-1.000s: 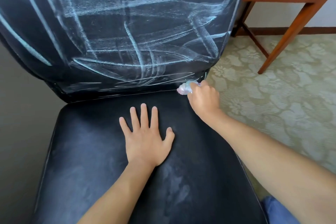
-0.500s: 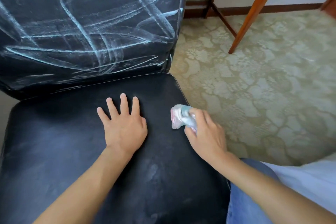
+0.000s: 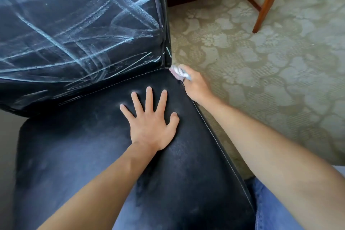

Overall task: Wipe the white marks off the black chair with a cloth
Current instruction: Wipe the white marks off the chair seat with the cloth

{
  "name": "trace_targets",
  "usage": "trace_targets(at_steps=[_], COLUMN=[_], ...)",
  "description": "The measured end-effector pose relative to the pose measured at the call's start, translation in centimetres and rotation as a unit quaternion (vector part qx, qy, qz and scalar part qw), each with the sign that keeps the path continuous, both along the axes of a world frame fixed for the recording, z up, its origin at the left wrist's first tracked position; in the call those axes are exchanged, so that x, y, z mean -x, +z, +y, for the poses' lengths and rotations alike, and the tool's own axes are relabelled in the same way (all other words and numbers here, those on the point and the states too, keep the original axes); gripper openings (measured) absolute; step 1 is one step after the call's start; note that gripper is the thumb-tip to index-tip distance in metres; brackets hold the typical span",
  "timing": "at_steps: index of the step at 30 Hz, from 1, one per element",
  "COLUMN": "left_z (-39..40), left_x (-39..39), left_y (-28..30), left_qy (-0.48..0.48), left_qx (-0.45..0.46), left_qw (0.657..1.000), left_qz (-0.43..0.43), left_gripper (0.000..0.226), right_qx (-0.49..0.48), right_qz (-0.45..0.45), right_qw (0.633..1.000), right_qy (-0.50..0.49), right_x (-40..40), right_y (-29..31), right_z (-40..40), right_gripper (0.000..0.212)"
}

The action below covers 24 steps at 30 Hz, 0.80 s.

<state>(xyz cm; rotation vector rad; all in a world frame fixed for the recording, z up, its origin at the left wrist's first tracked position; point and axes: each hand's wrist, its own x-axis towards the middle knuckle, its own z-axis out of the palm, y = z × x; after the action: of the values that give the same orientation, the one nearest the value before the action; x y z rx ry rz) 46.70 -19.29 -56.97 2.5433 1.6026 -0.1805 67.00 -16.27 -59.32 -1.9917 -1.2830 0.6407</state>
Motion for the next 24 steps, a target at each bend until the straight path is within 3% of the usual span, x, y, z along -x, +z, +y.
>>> trace_targets(at_steps=[3,7,11,16,19,21,24], left_z=[0.1,0.0,-0.7,-2.7,-5.5,-7.0,-7.5], left_x=[0.2,0.3,0.4,-0.3,-2.7,-3.4,-2.8], left_y=[-0.1,0.3,0.7,2.1,2.0,1.1,0.2], left_qy=[0.002,0.000,-0.017,-0.046,-0.013,-0.014,-0.040], left_qx=[-0.004,0.008,0.015,0.019,0.047,0.036,0.008], left_qw=[1.000,1.000,1.000,0.999,0.999,0.999,0.999], left_qz=[-0.003,-0.005,-0.004,0.019,0.000,0.016,0.032], left_gripper=[0.077,0.079,0.079,0.078,0.072,0.075,0.075], right_qx=[-0.065,-0.069,-0.069,-0.056,-0.021,-0.043,-0.088], right_qz=[0.073,0.159,0.262,0.243,0.266,0.307,0.304], right_qw=[0.995,0.983,0.956,0.940,0.928,0.916,0.917], right_qy=[0.005,-0.068,-0.117,-0.232,-0.259,-0.254,-0.242], right_x=[1.3,2.7,4.8,8.1,9.2,8.8,7.0], right_y=[0.3,0.7,2.1,1.8,1.3,0.5,-1.0], right_z=[-4.9,-12.8,-19.7,-25.0,-26.0,-24.5,-18.9], right_gripper=[0.040,0.040,0.013,0.033,0.029,0.038,0.025])
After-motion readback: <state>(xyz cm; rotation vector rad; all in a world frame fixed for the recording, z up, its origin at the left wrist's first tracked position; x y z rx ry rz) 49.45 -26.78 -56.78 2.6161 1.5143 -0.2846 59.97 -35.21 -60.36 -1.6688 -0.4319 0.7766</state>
